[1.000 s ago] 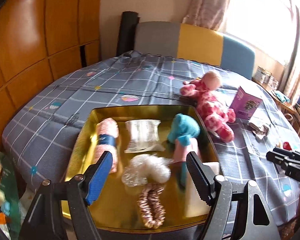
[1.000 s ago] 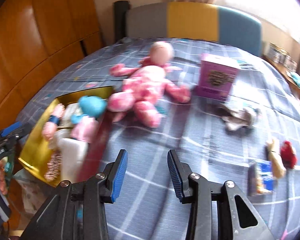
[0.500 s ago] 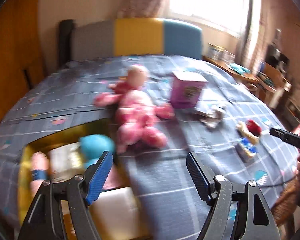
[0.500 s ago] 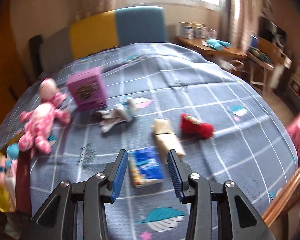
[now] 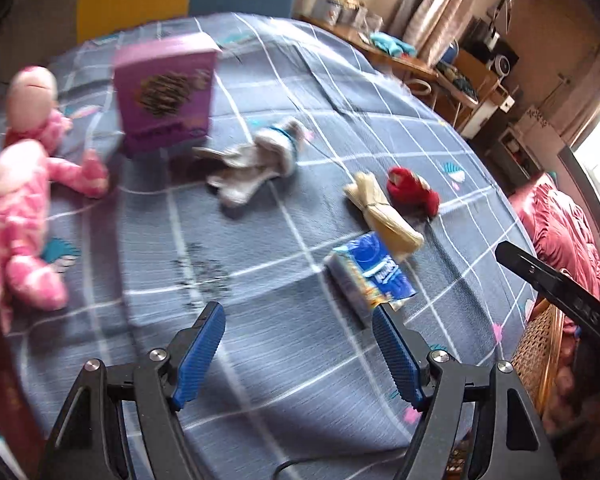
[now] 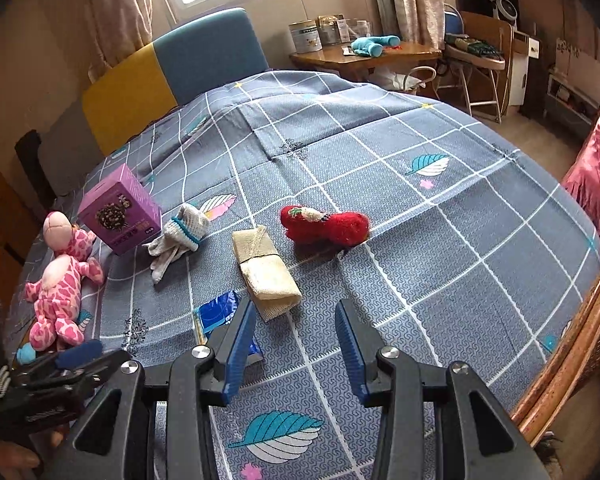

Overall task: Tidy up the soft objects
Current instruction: 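Grasp the blue Tempo tissue pack with the left tool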

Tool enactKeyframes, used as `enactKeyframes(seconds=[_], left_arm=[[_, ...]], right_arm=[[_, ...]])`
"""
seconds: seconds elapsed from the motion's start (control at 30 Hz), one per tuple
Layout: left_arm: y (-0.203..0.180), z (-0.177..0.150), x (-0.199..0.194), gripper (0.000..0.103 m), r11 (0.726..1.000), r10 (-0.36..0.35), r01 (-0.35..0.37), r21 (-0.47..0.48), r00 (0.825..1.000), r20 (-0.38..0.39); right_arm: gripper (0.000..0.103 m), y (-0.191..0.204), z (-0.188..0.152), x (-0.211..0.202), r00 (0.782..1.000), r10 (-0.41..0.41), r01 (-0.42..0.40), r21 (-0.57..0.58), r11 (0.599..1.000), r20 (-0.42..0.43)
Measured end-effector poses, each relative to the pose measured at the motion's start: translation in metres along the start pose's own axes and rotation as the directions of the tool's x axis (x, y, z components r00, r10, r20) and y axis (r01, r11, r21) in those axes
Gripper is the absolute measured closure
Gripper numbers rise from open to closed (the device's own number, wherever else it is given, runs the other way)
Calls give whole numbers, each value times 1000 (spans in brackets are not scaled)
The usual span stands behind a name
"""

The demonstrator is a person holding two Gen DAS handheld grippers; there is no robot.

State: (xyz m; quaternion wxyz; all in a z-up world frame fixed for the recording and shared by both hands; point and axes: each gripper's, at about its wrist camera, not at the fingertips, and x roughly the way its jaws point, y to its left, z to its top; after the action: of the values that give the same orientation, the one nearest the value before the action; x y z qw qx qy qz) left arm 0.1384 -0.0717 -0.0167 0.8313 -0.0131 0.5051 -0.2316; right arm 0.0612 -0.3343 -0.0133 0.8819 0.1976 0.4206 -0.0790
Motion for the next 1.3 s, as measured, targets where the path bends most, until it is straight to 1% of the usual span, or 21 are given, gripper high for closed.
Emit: enactKeyframes(seconds=[0.03,0.1,0.2,0.33,0.4,0.43,0.57,0.6,0.67,0.8,0.9,1.0,1.07,1.17,1.23,1.3], left_arm=[[-9,4,12,26,1000,-3,3,2,1000,-26],[-23,10,31,24,999,-32,32,-8,997,-68],[-44,18,55,22,999,-43,43,-4,993,-112],[-63,28,85,21,999,-42,40,-13,986,-161],[-69,31,98,21,999,-28,24,-23,985,-173],[-72,32,104,23,1000,-19,14,-27,983,-181],[-75,29,120,40,1000,9,-13,-20,980,-198],[-76,28,119,41,1000,22,-22,2,983,-184],[-76,25,115,44,999,14,-9,34,988,-155],[-63,19,93,44,998,-32,37,46,993,-115],[-45,11,73,44,998,-24,28,51,997,-76],[-23,-2,54,44,999,-6,9,52,998,-56],[-7,-13,42,44,998,13,-10,63,999,-48],[14,-31,29,44,994,54,-50,92,998,-41],[29,-41,25,44,994,66,-61,93,997,-48],[39,-48,26,44,994,67,-61,91,996,-61]], right_arm=[[61,-5,0,1,1000,17,-17,22,1000,-7],[61,-12,0,5,999,48,-47,68,997,-21],[61,-24,0,5,996,91,-89,132,987,-7],[61,-27,0,5,993,118,-116,151,982,-3],[61,-28,-1,5,991,130,-128,153,980,-2],[61,-28,-1,5,991,134,-133,155,979,0],[61,-29,-2,5,989,147,-146,162,976,3],[61,-30,-2,5,989,149,-148,164,975,3],[61,-30,-2,5,988,152,-150,163,975,2],[61,-29,-2,7,988,153,-149,164,975,-14],[61,-28,-2,13,986,158,-148,162,976,-50],[61,-22,1,21,982,159,-145,130,981,-103],[61,-16,5,25,982,136,-126,85,988,-128],[61,-4,20,31,987,88,-92,-25,995,-134],[61,3,33,41,989,43,-58,-110,992,-140],[61,9,47,53,991,-9,-18,-195,981,-136]])
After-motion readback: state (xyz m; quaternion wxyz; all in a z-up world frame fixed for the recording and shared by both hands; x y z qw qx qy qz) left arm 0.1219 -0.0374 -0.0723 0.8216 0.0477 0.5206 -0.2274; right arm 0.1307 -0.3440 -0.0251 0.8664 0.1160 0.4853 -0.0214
